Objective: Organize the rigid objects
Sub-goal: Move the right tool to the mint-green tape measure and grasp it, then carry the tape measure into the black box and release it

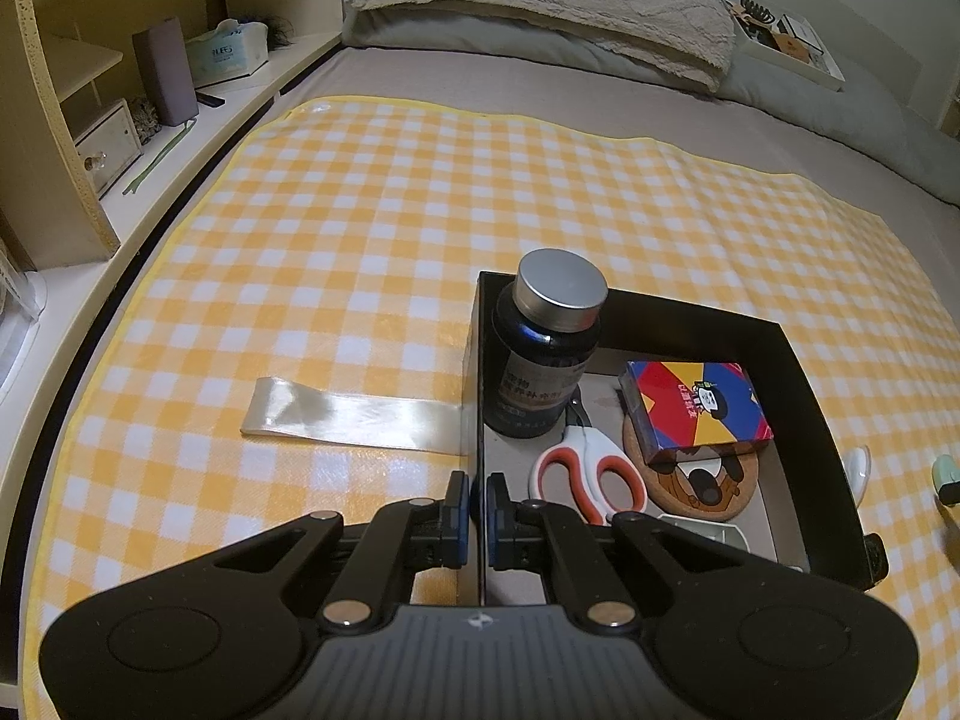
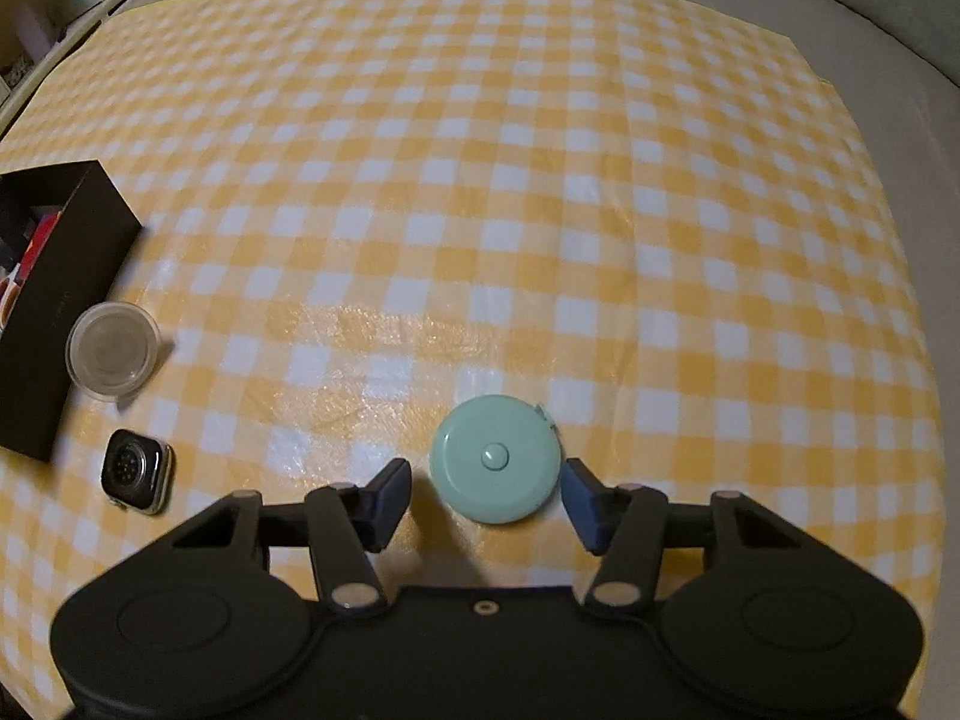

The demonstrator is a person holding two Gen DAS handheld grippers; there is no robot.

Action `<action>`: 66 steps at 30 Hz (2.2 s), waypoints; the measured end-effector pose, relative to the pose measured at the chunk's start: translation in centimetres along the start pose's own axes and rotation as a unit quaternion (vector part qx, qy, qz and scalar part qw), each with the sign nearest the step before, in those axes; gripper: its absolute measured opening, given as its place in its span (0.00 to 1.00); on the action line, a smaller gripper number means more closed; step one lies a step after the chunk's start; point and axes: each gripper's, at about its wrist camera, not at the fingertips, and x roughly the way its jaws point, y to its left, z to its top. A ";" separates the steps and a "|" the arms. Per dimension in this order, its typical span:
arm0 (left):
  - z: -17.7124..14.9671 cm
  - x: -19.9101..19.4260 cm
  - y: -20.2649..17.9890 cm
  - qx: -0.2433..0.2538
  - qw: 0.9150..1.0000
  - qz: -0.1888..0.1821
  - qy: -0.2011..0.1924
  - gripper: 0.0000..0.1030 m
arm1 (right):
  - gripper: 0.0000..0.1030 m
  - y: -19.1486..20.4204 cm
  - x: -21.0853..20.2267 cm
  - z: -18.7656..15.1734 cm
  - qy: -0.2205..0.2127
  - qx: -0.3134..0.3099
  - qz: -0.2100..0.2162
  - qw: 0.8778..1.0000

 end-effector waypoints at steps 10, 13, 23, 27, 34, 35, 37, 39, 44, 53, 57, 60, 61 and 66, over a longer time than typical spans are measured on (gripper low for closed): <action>0.0 0.0 0.0 0.000 1.000 0.000 0.000 0.05 | 0.49 0.2 0.9 0.3 0.000 -0.014 -0.006 1.000; 0.0 0.0 0.0 0.000 1.000 0.001 0.000 0.05 | 0.48 0.2 1.0 0.5 -0.003 -0.017 -0.002 1.000; 0.0 0.0 0.0 0.000 1.000 0.000 0.000 0.05 | 0.48 3.8 -2.7 2.8 -0.064 -0.033 0.052 0.996; 0.0 0.0 0.0 0.001 1.000 0.001 0.000 0.05 | 0.48 5.9 -4.5 4.0 -0.091 -0.048 0.076 0.992; 0.1 0.0 -0.1 0.007 1.000 0.003 -0.003 0.05 | 0.49 9.5 -7.0 5.8 -0.131 -0.073 0.116 0.982; 0.1 0.0 -0.1 0.008 1.000 0.004 -0.004 0.05 | 0.49 10.1 -7.5 5.8 -0.135 -0.078 0.122 0.980; 0.2 -0.1 -0.2 0.010 1.000 0.004 -0.007 0.05 | 0.48 11.1 -8.2 5.7 -0.142 -0.087 0.136 0.977; 0.3 -0.2 -0.2 0.011 1.000 0.005 -0.010 0.05 | 0.48 12.4 -8.7 5.9 -0.149 -0.099 0.149 0.973; 0.1 -0.6 -0.5 0.011 1.000 0.005 -0.016 0.05 | 0.49 15.0 -9.8 6.5 -0.158 -0.127 0.173 0.964; -0.1 -0.9 -0.5 0.014 1.000 0.000 -0.024 0.03 | 0.48 19.0 -9.9 7.9 -0.161 -0.154 0.197 0.955; -0.1 -1.0 -0.3 0.016 1.000 -0.003 -0.024 0.03 | 0.49 19.9 -9.2 8.1 -0.150 -0.168 0.201 0.953; -0.1 -1.0 -0.4 0.017 1.000 -0.003 -0.024 0.03 | 0.49 20.8 -8.0 7.7 -0.124 -0.191 0.199 0.953; 0.0 -1.0 -0.5 0.017 1.000 -0.002 -0.024 0.03 | 0.49 21.2 -7.5 7.5 -0.114 -0.201 0.198 0.953; 0.0 -0.9 -0.6 0.017 1.000 -0.002 -0.024 0.03 | 0.49 23.1 -5.3 6.0 -0.073 -0.247 0.187 0.948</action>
